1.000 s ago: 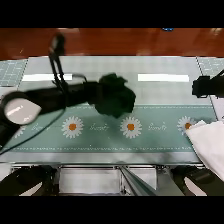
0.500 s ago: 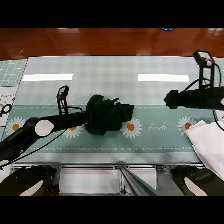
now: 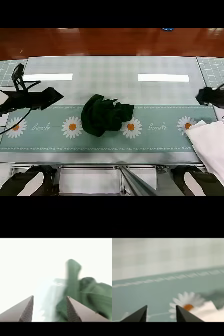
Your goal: Fold the shirts.
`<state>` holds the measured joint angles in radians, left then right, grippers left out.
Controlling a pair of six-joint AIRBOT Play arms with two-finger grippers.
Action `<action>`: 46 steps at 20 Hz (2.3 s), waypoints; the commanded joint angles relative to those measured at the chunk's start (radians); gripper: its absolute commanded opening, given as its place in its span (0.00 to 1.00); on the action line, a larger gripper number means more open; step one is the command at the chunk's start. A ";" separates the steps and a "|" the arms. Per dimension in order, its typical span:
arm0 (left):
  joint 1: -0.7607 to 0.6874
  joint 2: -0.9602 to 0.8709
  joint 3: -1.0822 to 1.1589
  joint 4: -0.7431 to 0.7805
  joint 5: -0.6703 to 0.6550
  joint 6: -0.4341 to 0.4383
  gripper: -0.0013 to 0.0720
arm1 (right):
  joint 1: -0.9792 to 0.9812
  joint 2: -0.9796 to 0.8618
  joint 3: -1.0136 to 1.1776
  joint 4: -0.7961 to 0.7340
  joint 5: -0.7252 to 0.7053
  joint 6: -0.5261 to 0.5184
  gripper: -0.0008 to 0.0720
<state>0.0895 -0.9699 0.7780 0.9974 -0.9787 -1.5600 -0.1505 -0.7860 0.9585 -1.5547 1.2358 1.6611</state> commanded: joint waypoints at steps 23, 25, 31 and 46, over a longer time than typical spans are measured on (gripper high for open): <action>-0.145 -0.558 0.288 -0.367 -0.312 0.401 0.05 | 0.296 -0.398 -0.432 0.917 -0.363 -0.333 0.58; -0.145 -0.558 0.288 -0.367 -0.313 0.400 0.05 | 0.296 -0.475 -0.400 1.030 -0.365 -0.393 0.58; -0.146 -0.558 0.288 -0.367 -0.315 0.401 0.05 | 0.353 -0.634 -0.273 1.059 -0.340 -0.371 0.57; 0.008 -0.388 0.522 -0.374 -0.328 0.296 0.05 | 0.315 -0.540 0.456 0.380 -0.059 -0.106 0.04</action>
<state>0.0429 -1.4322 1.1931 0.6319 -1.3251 -1.2133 0.2180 -1.4174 1.1904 -0.8722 1.0763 1.4563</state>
